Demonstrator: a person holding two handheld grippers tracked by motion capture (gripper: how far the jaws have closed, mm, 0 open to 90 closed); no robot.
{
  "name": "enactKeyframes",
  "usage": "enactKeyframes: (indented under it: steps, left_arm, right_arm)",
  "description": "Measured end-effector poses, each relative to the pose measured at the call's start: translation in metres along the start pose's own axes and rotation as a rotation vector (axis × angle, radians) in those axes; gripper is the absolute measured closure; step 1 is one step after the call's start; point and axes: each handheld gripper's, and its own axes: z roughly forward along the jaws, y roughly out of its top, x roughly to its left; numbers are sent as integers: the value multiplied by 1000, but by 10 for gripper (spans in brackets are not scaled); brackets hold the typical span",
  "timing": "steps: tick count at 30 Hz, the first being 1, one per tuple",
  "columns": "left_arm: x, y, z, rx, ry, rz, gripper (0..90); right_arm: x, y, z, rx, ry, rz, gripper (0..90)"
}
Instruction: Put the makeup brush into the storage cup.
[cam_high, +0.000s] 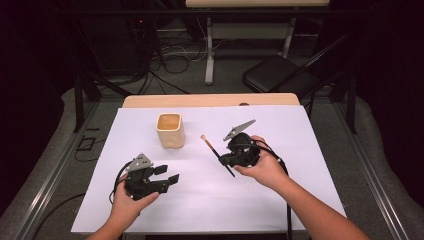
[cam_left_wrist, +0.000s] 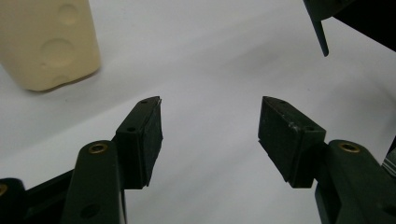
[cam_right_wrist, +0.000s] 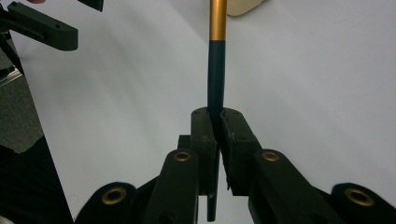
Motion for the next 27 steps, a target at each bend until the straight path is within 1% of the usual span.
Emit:
enactKeyframes:
  steps: [3,4,6,7,9,14,16,17,20,22,23,26,27]
  left_arm:
    - [0,8,-1,1,5,-1,406]
    - [0,10,-1,-7,3,-7,408]
    - [-1,15,-2,-10,-4,-16,410]
    - [-1,18,-2,-13,-5,-11,413]
    - [-1,23,-2,-25,-14,-19,419]
    - [-1,34,-1,-26,-27,-24,430]
    - [-1,38,-1,-31,-42,-42,434]
    - [-1,40,0,-29,-44,-44,437]
    - [-3,46,1,-24,-43,-36,441]
    - [-5,50,3,-31,-50,-52,440]
    - [-5,52,3,-28,-50,-52,438]
    - [-7,57,5,-25,-43,-30,435]
    - [-8,58,6,-23,-42,-31,433]
  right_arm:
    - [0,1,0,-2,-2,3,839]
    - [0,2,0,-10,0,3,839]
    - [0,3,0,-11,2,8,839]
    - [0,4,0,-15,3,6,839]
    - [1,5,-1,-19,6,6,839]
    - [1,6,0,-26,9,10,839]
    - [0,7,0,-31,8,15,839]
    - [0,7,0,-38,7,18,839]
    - [-2,7,0,-42,11,19,839]
    - [-2,7,-1,-39,12,24,839]
    - [-2,7,-1,-41,10,25,839]
    - [-3,7,-1,-45,13,30,839]
    - [-3,8,-1,-49,13,31,839]
